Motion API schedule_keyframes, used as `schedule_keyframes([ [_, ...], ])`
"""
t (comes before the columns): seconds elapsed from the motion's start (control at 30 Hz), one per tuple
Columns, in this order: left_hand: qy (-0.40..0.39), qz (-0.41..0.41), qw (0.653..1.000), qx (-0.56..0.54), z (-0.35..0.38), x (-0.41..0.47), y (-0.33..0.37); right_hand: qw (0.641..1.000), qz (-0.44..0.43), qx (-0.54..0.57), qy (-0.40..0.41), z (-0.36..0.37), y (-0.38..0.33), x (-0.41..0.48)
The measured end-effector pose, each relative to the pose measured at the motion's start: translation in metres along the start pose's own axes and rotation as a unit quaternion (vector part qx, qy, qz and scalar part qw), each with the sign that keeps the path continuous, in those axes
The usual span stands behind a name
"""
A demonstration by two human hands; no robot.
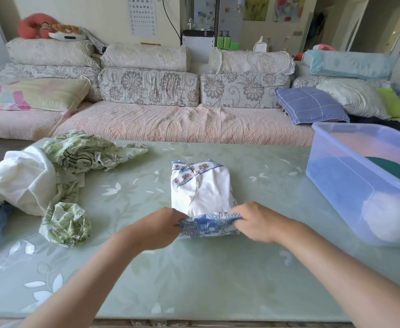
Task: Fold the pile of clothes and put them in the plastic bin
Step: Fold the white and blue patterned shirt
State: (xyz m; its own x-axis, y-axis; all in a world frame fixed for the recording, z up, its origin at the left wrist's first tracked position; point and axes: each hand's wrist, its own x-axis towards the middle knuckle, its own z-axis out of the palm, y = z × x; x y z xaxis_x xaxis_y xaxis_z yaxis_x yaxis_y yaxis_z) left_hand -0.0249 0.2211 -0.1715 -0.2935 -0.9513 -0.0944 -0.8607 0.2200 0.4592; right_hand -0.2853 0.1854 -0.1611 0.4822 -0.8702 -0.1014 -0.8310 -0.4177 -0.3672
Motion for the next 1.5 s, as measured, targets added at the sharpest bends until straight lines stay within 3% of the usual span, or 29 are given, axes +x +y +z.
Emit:
schedule_keyframes([
  [0.1,-0.017,-0.023,0.991,-0.133,-0.012,0.002,-0.003,0.997,0.026,0.069,0.012,-0.006,0.0,0.002],
  [0.23,0.069,-0.111,0.963,-0.235,-0.004,0.025,-0.016,0.988,0.069,0.104,0.093,0.0,0.005,0.019],
  [0.3,0.129,-0.136,0.965,-0.181,0.001,0.037,-0.016,0.983,0.085,0.087,0.135,0.005,0.008,0.03],
  [0.4,0.264,-0.126,0.955,0.049,0.008,0.045,-0.013,0.979,0.104,0.062,0.163,0.014,0.014,0.044],
  [0.47,0.353,-0.027,0.928,0.118,0.01,0.046,0.002,0.98,0.105,0.038,0.167,0.018,0.015,0.05],
  [0.5,0.362,0.043,0.924,0.119,0.013,0.047,0.011,0.98,0.109,0.009,0.166,0.02,0.014,0.052],
  [0.57,0.315,0.149,0.926,0.148,0.024,0.049,0.023,0.974,0.129,-0.077,0.171,0.023,0.01,0.056],
  [0.63,0.242,0.151,0.938,0.198,0.042,0.053,0.022,0.96,0.125,-0.152,0.2,0.027,0.008,0.056],
  [0.77,0.116,0.094,0.973,0.178,0.059,0.063,0.008,0.936,-0.078,-0.192,0.286,0.035,0.008,0.056],
  [0.83,0.108,0.093,0.979,0.146,0.058,0.069,-0.001,0.963,-0.126,-0.148,0.185,0.044,0.01,0.054],
  [0.93,0.07,0.027,0.994,0.081,0.051,0.071,-0.024,0.99,-0.058,-0.121,0.047,0.054,0.026,0.052],
  [1.07,0.046,-0.084,0.987,0.129,0.037,0.07,-0.053,0.993,-0.001,-0.116,0.024,0.052,0.041,0.056],
  [1.13,0.095,-0.108,0.973,0.181,0.03,0.071,-0.051,0.992,0.008,-0.121,0.018,0.054,0.041,0.057],
  [1.2,0.212,-0.043,0.955,0.203,0.025,0.069,-0.036,0.993,0.011,-0.119,0.014,0.056,0.039,0.058],
  [1.27,0.279,0.1,0.943,0.15,0.024,0.065,-0.019,0.994,0.019,-0.105,0.011,0.052,0.035,0.056],
  [1.33,0.194,0.17,0.959,0.117,0.032,0.06,-0.005,0.994,0.028,-0.104,0.019,0.047,0.028,0.053],
  [1.4,0.088,0.132,0.975,0.153,0.044,0.057,-0.001,0.991,0.027,-0.128,0.038,0.044,0.023,0.049],
  [1.5,0.064,0.084,0.981,0.163,0.047,0.061,-0.012,0.987,-0.027,-0.155,0.034,0.041,0.023,0.043],
])
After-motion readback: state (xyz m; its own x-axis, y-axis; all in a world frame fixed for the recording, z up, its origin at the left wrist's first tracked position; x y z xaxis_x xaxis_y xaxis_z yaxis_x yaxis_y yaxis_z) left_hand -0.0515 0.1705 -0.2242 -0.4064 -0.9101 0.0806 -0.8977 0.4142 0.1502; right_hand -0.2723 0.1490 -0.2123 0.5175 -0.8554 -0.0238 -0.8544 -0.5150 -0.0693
